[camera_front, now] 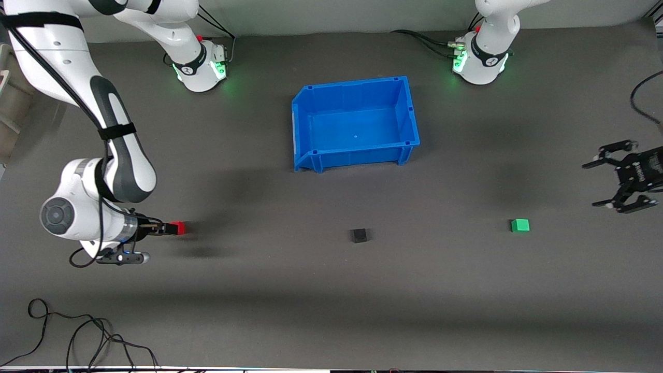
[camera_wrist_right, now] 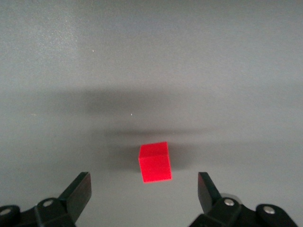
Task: Attach green and red cubes to black cube
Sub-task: 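Reach the right gripper to the red cube while the left gripper reaches the green cube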
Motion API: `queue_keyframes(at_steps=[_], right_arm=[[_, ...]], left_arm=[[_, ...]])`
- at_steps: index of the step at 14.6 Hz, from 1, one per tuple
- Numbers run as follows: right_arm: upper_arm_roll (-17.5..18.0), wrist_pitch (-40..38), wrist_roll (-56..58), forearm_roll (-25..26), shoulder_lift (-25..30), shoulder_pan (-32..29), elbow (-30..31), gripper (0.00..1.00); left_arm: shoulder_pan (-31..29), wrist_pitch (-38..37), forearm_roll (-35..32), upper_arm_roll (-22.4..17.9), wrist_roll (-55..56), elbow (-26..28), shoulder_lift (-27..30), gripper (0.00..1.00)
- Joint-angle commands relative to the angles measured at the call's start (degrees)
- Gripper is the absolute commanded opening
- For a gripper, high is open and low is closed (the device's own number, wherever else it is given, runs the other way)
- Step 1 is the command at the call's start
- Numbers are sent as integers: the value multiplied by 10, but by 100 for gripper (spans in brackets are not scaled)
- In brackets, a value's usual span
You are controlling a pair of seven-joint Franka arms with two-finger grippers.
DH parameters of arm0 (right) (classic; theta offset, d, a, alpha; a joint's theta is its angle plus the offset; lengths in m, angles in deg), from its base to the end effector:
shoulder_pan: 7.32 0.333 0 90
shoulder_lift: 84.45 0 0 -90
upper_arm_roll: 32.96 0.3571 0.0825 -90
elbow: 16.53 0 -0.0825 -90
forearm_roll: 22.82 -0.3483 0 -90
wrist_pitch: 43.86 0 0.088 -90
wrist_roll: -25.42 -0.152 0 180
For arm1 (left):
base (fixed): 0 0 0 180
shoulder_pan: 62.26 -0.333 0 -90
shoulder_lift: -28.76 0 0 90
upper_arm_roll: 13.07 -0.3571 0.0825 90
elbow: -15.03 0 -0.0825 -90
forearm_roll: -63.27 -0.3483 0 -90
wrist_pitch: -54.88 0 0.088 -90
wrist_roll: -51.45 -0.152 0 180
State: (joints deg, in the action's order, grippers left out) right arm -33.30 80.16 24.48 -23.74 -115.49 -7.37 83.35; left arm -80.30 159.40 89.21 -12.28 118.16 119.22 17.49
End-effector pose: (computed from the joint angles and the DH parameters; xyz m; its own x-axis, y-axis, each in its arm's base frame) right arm 0.6411 -0.0028 0.2692 0.9922 -0.0317 -0.1203 -0.0328 -0.9994 -0.0071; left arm 0.5544 0.1153 0.4374 -0.0560 0.8917 -0.4492 0.9983 0.0433 -0.0384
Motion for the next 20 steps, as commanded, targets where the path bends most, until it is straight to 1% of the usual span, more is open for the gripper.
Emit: queue_keyframes(at_steps=[1,4,6,8,10,12,15,16,18,19,20], right_arm=[[-3,34,1,-8,-24,3,5,100],[-3,53,15,-5,-43,4,8,100],[-3,60,24,-5,-43,4,22,99],[-3,77,24,-4,-41,3,43,94],[-3,94,24,-4,-40,3,56,92],[-5,96,25,-4,-39,3,57,86],[-5,96,25,-4,-39,2,57,73],[-5,97,24,-4,-39,2,57,72],[-5,98,24,-4,-39,0,56,65],[-5,98,24,-4,-39,0,56,64],[-5,98,24,-4,-39,-1,56,60]], left_arm=[[-9,50,26,5,-32,26,-37,100],[-8,102,35,7,-47,27,-95,100],[-8,127,51,7,-100,32,-123,100],[-9,145,76,7,-163,36,-151,100],[-9,161,90,7,-206,36,-177,100],[-5,179,112,7,-212,36,-190,100],[1,234,125,10,-213,50,-209,100],[2,239,129,11,-218,51,-212,100],[6,248,153,11,-241,54,-219,100],[6,253,163,11,-252,63,-219,100],[6,255,167,11,-257,64,-219,100]])
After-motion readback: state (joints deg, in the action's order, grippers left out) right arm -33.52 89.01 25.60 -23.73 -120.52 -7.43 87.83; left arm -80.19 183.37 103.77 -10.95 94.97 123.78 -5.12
